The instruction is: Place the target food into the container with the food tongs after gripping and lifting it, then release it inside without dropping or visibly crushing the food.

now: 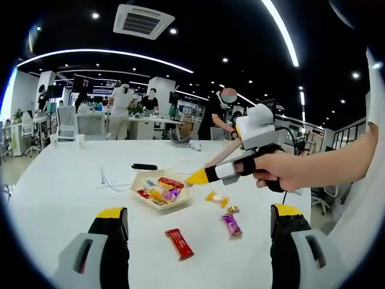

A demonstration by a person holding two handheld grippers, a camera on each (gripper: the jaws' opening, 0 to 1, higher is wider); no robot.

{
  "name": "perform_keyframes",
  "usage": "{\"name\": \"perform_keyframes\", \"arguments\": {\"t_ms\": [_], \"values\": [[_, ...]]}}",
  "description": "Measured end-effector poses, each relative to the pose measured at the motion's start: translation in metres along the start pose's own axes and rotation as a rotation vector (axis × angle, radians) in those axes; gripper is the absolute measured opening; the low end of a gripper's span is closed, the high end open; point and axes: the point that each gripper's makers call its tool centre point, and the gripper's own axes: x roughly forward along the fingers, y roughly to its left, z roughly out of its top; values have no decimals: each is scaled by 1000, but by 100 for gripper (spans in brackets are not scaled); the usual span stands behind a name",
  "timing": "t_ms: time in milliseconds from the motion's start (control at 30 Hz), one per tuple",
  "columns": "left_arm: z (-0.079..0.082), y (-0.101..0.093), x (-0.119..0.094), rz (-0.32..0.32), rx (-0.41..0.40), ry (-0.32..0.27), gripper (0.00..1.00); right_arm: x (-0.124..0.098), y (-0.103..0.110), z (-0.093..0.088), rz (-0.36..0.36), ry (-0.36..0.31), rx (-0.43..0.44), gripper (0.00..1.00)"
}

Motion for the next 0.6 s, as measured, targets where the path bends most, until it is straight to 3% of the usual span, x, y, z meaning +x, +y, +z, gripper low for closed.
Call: {"name": "perform_keyframes", "arguments": {"t_ms": [300,433,600], "values": [[-2,-3,2,1,5,9,99,1,16,-25,18,40,17,29],[-2,-5,1,3,6,4,99,-3,30,-23,62,22,3,29],[-4,-4,-3,9,6,5,99,-1,37,-27,54,35,1,29]]}}
